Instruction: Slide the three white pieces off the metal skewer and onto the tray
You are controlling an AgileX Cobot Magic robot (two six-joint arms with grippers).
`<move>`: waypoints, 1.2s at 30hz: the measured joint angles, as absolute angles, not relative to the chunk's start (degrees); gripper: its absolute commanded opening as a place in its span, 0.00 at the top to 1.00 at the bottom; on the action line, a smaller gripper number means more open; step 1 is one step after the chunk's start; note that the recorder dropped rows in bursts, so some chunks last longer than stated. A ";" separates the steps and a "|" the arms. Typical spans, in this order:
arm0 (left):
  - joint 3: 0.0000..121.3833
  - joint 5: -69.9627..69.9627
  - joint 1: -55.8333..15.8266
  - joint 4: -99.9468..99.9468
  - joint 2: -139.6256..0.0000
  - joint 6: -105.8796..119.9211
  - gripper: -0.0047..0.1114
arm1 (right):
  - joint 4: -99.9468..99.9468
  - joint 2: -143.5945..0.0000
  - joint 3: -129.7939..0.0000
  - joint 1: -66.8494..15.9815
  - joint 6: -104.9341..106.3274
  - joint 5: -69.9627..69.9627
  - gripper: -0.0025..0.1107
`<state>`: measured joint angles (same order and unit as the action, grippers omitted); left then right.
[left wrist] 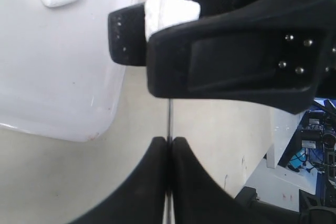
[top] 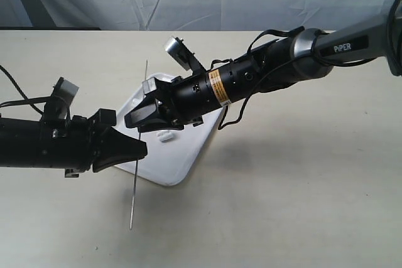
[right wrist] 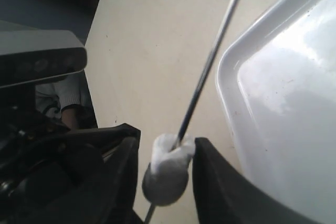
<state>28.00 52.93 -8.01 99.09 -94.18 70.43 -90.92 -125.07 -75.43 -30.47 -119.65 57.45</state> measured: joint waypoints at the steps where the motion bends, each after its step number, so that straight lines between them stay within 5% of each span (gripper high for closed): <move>1: 28.00 52.67 -8.01 99.09 -94.18 70.43 0.96 | -90.92 -125.07 -75.43 -30.47 -119.65 57.55 0.68; 22: 28.00 52.15 -8.01 99.09 -94.18 70.43 0.96 | -90.92 -125.07 -75.43 -30.47 -119.65 57.55 0.68; 27: 28.00 52.15 -8.01 99.09 -94.18 70.43 0.96 | -90.92 -125.07 -75.43 -30.47 -119.65 57.45 0.78; 36: 28.00 52.15 -8.01 99.09 -94.18 70.43 0.96 | -90.92 -125.07 -75.43 -30.47 -119.65 57.05 0.78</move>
